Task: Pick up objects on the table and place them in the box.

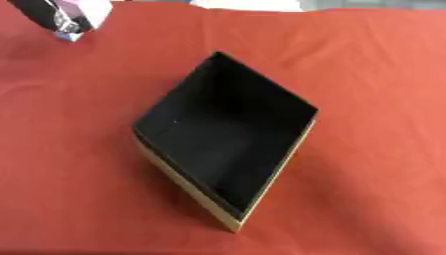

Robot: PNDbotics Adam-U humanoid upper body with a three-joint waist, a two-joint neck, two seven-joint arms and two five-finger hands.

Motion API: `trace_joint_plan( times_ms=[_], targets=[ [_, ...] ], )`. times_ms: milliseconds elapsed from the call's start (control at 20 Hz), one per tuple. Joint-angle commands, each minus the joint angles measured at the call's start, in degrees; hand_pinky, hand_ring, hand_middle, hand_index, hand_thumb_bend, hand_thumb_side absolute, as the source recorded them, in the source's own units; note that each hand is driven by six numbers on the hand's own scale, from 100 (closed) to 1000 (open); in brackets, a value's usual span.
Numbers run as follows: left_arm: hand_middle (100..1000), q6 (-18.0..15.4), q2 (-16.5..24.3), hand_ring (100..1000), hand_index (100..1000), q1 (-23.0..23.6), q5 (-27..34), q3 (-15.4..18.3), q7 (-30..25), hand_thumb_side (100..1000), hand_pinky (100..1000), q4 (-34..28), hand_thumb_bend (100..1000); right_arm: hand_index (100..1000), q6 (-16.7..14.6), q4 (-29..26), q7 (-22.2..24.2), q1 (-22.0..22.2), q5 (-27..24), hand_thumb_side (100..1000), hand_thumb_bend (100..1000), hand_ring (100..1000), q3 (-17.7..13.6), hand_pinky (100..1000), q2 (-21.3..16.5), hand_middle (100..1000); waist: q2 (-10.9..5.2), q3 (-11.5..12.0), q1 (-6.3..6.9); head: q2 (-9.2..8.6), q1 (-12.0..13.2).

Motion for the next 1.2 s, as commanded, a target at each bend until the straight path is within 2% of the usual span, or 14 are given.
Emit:
trace_joint_plan(
  times_ms=[50,250,450,550,600,650,900,1100,1200],
  targets=[
    [623,1.56,-0.81,555,744,-0.81,2.73,-1.76,0.16,100,432,-6.11,141,799,-0.17,-0.94,0.01,-0.57,0.42,678,100,682,-0.13,803,-0.65,609,-1.3,0.17,0.23,0.3,-0.07],
    [621,4.05,-2.67,549,745,-0.74,5.26,-4.71,0.38,100,424,-12.75,106,799,-0.17,-0.94,0.08,-0.66,0.37,678,100,682,-0.02,803,-0.71,609,-1.11,0.32,0.35,0.3,-0.82],
    [616,6.32,-3.99,549,741,-1.12,5.58,-8.23,0.75,100,419,-18.43,158,799,-0.18,-0.94,0.08,-0.64,0.29,678,100,681,0.06,803,-0.77,608,-0.94,0.35,0.59,0.3,-1.23],
    [619,6.67,-5.19,553,743,-1.33,5.23,-9.91,-0.15,100,424,-20.53,148,799,-0.22,-0.94,0.09,-0.64,0.25,678,100,681,0.11,803,-0.76,608,-0.87,0.38,0.72,0.3,-1.27],
    [622,6.92,-5.94,558,745,-1.37,4.95,-10.54,-0.6,100,431,-21.06,247,799,-0.25,-0.94,0.09,-0.65,0.23,674,100,681,0.14,803,-0.72,608,-0.85,0.37,0.77,0.3,-1.26],
    [623,7.14,-6.64,558,745,-1.37,4.46,-11.07,-0.98,100,431,-21.32,163,799,-0.28,-0.94,0.09,-0.65,0.21,678,100,681,0.16,803,-0.7,608,-0.83,0.36,0.8,0.3,-1.26],
    [621,7.52,-10.07,556,740,-0.65,0.66,-13.81,-1.08,100,432,-19.64,180,799,-0.3,-0.94,0.03,-0.57,0.11,678,100,681,0.16,803,-0.73,607,-0.61,0.24,0.96,0.3,-1.36],
    [619,6.67,-12.28,559,738,0.36,-2.67,-15.42,0.12,100,431,-17.71,210,799,-0.32,-0.94,-0.02,-0.58,-0.05,676,100,680,0.17,803,-0.71,606,-0.3,0.24,1.02,0.3,-1.52],
    [618,6.1,-13.28,558,737,1.0,-4.24,-15.78,0.64,100,429,-16.57,197,799,-0.33,-0.94,-0.04,-0.61,-0.11,678,100,680,0.17,803,-0.71,606,-0.15,0.24,1.0,0.3,-1.53]
  ],
)
